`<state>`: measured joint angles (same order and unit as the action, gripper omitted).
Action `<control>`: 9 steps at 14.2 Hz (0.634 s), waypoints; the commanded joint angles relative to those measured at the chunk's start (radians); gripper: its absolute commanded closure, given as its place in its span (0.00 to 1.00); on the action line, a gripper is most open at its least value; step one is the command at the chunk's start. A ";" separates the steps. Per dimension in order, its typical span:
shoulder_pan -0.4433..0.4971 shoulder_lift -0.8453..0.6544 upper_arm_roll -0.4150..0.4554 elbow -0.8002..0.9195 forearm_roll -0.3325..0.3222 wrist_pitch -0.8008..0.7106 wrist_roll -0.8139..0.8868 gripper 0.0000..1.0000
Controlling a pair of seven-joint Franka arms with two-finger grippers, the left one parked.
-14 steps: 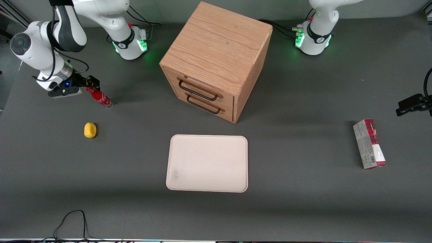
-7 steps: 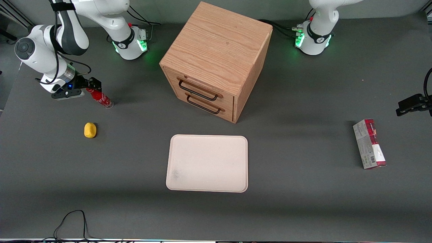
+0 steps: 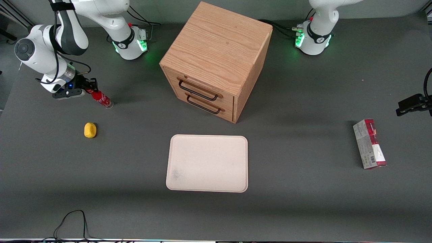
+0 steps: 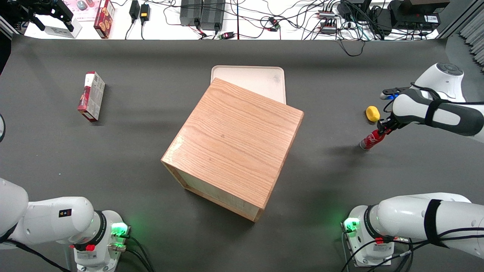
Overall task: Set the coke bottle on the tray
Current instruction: 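Close the right gripper on the bottle's base and lift it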
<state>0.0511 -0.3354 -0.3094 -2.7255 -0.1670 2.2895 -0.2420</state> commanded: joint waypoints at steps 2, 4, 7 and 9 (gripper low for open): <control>0.004 -0.046 -0.004 0.068 -0.017 -0.105 -0.017 1.00; 0.009 -0.088 0.004 0.117 -0.017 -0.186 -0.014 1.00; 0.009 -0.129 0.039 0.269 -0.016 -0.373 -0.016 1.00; 0.015 -0.128 0.062 0.419 -0.014 -0.522 -0.017 1.00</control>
<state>0.0535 -0.4526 -0.2640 -2.4502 -0.1680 1.9066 -0.2424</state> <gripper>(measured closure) 0.670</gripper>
